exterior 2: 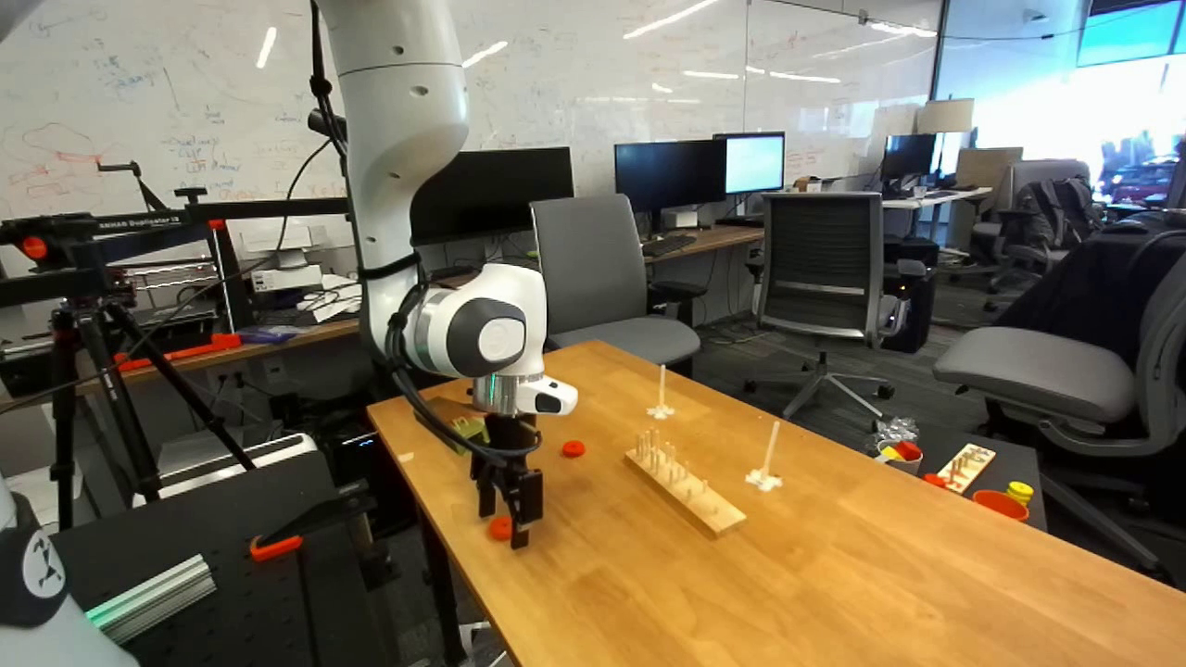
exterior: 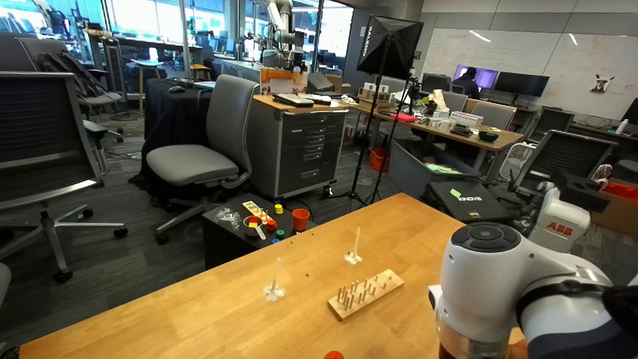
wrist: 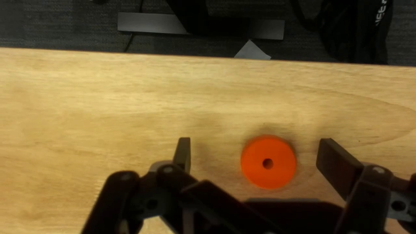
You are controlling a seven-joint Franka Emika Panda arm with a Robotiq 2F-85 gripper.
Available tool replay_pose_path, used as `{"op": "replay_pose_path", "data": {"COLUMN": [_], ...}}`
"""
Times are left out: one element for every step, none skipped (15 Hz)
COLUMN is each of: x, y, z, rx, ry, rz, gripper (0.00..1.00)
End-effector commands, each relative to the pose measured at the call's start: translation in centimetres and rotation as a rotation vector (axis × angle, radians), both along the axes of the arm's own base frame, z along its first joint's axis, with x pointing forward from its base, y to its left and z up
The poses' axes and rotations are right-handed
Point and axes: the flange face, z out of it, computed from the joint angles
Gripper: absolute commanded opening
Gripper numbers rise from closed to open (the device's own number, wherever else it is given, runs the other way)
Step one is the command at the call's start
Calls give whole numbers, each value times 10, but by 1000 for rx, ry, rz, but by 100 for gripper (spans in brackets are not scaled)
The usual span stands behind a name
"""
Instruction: Put an orange disc on the wooden rack
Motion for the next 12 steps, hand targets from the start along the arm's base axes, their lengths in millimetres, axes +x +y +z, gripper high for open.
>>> {"op": "replay_pose_path", "data": {"x": [0,0,0,1,1,1,1,2,2,2,3,3], "y": [0,0,0,0,-1,-1,-1,-1,-2,-2,-3,-3], "z": [1,1,1,0,0,0,0,0,0,0,0,1], "rx": [14,13,12,12,11,10,7,6,5,5,4,5], "ry": [-9,-11,-12,-11,-11,-12,-13,-13,-13,-15,-15,-17], "rz": [-6,-5,-5,-4,-5,-4,-1,-2,-2,-4,-5,-5], "gripper": [100,100,100,100,100,100,100,75,74,68,58,58]}}
